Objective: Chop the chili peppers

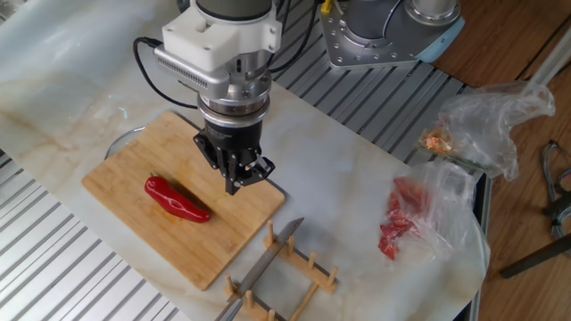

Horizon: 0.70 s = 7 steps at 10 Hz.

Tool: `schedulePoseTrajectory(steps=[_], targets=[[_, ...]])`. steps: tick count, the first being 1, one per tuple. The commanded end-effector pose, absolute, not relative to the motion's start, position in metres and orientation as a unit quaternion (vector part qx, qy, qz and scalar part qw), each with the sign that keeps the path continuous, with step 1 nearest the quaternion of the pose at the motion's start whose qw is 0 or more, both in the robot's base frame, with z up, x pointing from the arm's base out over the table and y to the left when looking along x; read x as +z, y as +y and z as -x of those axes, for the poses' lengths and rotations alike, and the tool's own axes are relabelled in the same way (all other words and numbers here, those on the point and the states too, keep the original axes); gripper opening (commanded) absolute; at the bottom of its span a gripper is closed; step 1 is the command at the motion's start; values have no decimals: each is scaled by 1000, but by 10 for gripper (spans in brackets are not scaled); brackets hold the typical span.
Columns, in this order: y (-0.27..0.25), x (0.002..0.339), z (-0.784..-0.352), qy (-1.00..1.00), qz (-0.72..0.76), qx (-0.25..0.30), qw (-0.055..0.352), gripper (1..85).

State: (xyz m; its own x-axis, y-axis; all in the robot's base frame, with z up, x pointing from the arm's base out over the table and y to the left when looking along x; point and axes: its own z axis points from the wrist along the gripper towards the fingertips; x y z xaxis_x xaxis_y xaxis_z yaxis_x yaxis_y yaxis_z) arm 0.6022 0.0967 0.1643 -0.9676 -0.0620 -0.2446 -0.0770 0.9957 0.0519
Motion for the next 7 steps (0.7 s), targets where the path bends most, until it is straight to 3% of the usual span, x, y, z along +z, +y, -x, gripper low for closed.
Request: schedulePoseTrajectory(steps=[1, 7], targets=[[96, 167, -608, 990, 31, 32, 133, 13], [83, 169, -607, 991, 51, 20, 123, 13]])
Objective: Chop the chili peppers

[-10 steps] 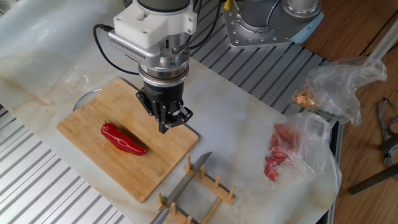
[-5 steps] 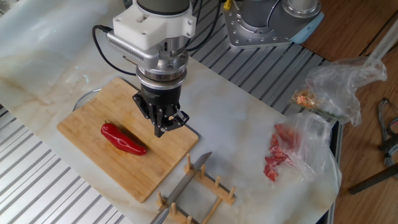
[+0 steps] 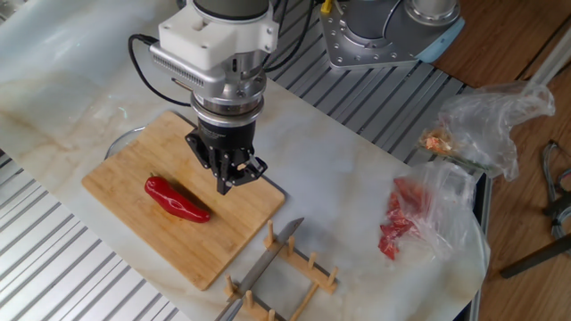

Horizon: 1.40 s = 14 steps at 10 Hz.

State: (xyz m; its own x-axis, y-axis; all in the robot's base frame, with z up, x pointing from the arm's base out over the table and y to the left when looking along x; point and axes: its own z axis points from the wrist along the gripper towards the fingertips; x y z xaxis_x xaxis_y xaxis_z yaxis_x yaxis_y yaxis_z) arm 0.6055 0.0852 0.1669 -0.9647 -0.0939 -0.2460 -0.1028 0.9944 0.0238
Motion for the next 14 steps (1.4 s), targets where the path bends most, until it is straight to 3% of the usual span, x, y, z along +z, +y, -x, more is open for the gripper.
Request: schedulePoseTrajectory(steps=[1, 3, 7, 10, 14], targets=[[82, 169, -604, 992, 54, 21, 116, 13], [73, 165, -588, 993, 86, 4, 84, 13], [77, 173, -591, 990, 97, 12, 97, 13], [61, 174, -581, 991, 118, 3, 71, 13], [65, 174, -583, 991, 115, 9, 74, 13]])
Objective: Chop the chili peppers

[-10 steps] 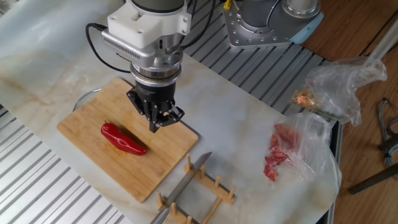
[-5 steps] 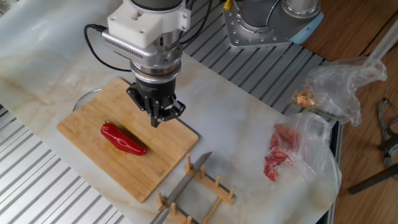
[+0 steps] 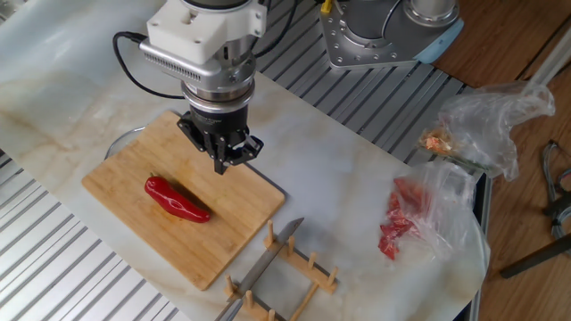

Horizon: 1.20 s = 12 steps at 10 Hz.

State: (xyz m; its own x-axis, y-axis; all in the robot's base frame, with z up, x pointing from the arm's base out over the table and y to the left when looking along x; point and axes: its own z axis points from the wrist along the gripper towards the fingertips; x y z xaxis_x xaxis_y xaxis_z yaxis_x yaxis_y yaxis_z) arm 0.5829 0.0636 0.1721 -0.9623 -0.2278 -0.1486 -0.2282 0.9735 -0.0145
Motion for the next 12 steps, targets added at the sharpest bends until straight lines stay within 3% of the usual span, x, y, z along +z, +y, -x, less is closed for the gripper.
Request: schedulePoseTrajectory(steps=[1, 6, 8, 10, 12], targets=[[66, 173, -582, 991, 113, 12, 72, 13], [77, 170, -579, 990, 119, 34, 65, 13], [98, 169, -583, 991, 87, 67, 74, 13], [83, 164, -578, 992, 104, 35, 62, 13], [87, 163, -584, 991, 105, 27, 77, 13]])
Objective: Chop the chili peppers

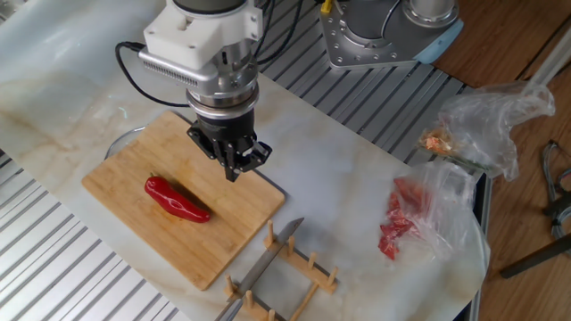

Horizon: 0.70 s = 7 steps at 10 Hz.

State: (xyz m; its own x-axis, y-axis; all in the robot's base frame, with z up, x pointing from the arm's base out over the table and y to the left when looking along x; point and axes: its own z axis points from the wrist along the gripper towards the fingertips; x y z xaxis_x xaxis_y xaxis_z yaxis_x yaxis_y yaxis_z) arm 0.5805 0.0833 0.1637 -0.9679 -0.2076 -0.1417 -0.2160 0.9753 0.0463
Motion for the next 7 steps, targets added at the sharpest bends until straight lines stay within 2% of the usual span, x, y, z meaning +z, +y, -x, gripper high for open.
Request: schedulePoseTrajectory(steps=[1, 4, 7], targets=[[98, 166, -589, 990, 99, 48, 89, 13], [82, 165, -588, 992, 88, 22, 83, 13], [102, 161, -600, 991, 72, 58, 101, 13]])
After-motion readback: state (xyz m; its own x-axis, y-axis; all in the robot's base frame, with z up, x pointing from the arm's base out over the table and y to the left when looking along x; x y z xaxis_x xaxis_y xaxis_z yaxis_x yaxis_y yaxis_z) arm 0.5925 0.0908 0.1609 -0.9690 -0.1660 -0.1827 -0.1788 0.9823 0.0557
